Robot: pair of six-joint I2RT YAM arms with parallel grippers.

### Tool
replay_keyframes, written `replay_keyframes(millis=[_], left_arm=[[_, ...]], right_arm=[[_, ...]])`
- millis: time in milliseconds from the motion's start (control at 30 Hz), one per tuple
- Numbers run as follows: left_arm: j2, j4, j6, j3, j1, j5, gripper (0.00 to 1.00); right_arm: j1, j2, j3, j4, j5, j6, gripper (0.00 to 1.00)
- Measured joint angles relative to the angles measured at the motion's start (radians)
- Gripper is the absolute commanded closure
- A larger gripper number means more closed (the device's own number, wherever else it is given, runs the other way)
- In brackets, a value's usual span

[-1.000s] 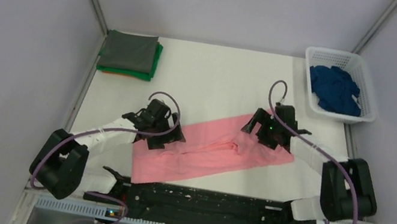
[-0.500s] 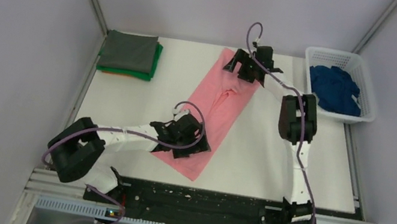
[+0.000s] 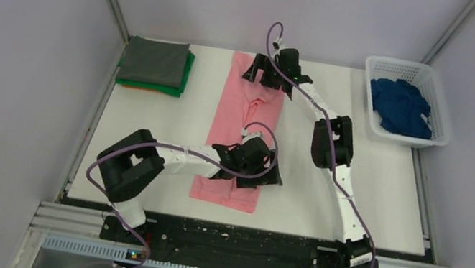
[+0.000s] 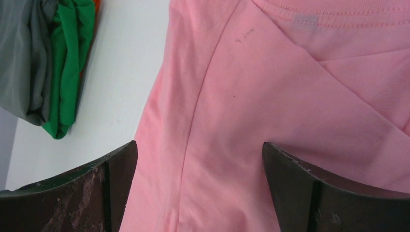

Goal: Fold and stack the t-shirts
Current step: Rotate the tshirt 90 degrees, then grab the bottom of the folded rectangular tshirt with both arms

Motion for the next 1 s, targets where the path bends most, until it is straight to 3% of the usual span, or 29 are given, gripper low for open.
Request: replay_keyframes(millis=[200,333,400,500,667,800,1000], left_arm=[[-0.055,-0.04,0.046,0.0,-0.031,-0.043,0.01],[-0.198,-0.148,0.075,0.002,-0.042,-0.119,0.01],[-0.279,-0.222,0.075,0.0,-0.042,-0.171,0.01],[-0.439,-0.328,0.068,-0.045,-0.035,-0.26,0.01],[-0.727,-0.438,0.057,-0.253,0.062,-0.311,0.03],[-0.822,-0.484,0.076,-0.414,0.235,-0.234,0.13],[-0.851,-0.461,0.09,-0.534,0.286,-0.103,0.35]], right_arm=[[0.001,-0.063,0.003,-0.101,0.074,-0.087,0.01],[0.002,-0.232,-0.072,-0.135,0.116,-0.151,0.01],[0.002,-0.382,-0.208,-0.101,0.141,-0.175,0.01],[0.003,-0.731,-0.602,0.003,0.168,-0.2,0.02],[0.016,-1.164,-1.167,0.161,0.164,-0.177,0.04],[0.137,-1.29,-1.464,0.152,0.188,-0.139,0.06],[0.367,-1.32,-1.621,0.052,0.201,-0.049,0.12]])
